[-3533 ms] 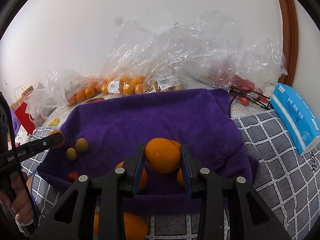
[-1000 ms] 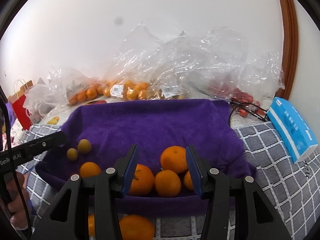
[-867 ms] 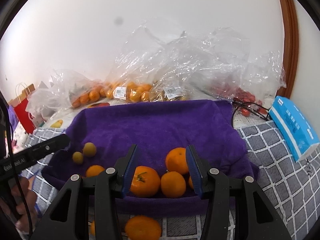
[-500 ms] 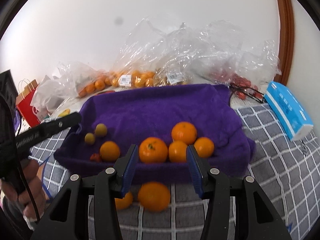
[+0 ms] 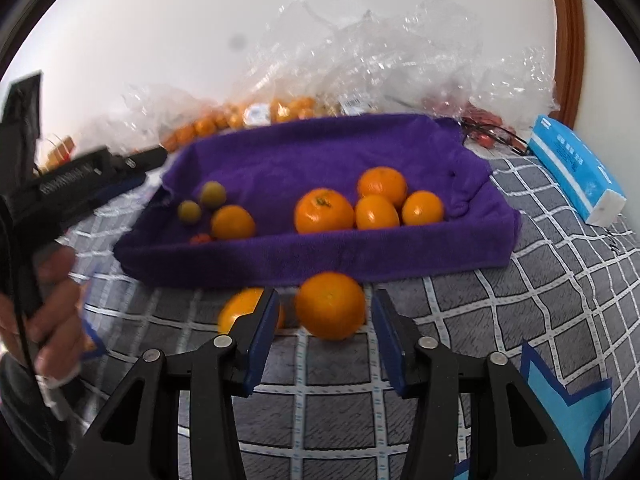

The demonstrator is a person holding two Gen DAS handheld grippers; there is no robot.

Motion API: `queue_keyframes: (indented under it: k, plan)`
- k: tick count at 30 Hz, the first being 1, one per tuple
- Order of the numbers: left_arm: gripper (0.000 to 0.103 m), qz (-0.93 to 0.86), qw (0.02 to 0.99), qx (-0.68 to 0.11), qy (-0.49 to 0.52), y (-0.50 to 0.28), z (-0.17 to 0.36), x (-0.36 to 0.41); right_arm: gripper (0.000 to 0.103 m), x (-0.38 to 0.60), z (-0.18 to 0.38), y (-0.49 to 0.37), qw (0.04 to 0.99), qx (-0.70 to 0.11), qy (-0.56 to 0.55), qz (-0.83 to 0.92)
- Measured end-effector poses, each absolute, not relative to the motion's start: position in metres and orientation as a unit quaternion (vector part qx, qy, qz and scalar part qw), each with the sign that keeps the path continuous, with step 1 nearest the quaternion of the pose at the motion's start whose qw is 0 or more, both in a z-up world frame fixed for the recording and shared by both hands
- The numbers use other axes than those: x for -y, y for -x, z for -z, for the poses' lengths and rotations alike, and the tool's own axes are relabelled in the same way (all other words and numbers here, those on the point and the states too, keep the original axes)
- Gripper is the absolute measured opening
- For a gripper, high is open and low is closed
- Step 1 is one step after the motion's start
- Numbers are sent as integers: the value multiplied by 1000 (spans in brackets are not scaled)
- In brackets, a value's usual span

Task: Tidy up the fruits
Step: 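Withdraw both open tools toward the remaining oranges on the bedspread, then grasp an orange on the bedspread with the right tool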

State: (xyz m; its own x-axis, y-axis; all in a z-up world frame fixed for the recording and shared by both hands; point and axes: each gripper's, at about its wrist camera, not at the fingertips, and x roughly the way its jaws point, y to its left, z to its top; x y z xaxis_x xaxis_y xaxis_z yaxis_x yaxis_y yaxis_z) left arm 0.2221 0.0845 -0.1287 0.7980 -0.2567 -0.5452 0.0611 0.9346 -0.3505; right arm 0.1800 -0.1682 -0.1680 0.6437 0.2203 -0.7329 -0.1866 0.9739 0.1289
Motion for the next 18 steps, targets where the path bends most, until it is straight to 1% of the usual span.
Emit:
queue_keyframes:
  k: [7,10,12,18]
  plan:
    - [45,104,926,-313,183,-222,128,-86,43,171,177,-194,897,-421,-48,-127]
    - [45,106,928,-309,178,-220,127,-83,43,163,180,-200,895,-427,-31,-126]
    - [45,110,928,-311,174,-219,127,-81,40,160,184,-203,892,-435,-23,-121]
    - [44,114,931,-309,155,-219,128,-73,40,175,179,-197,897,-426,-37,-109]
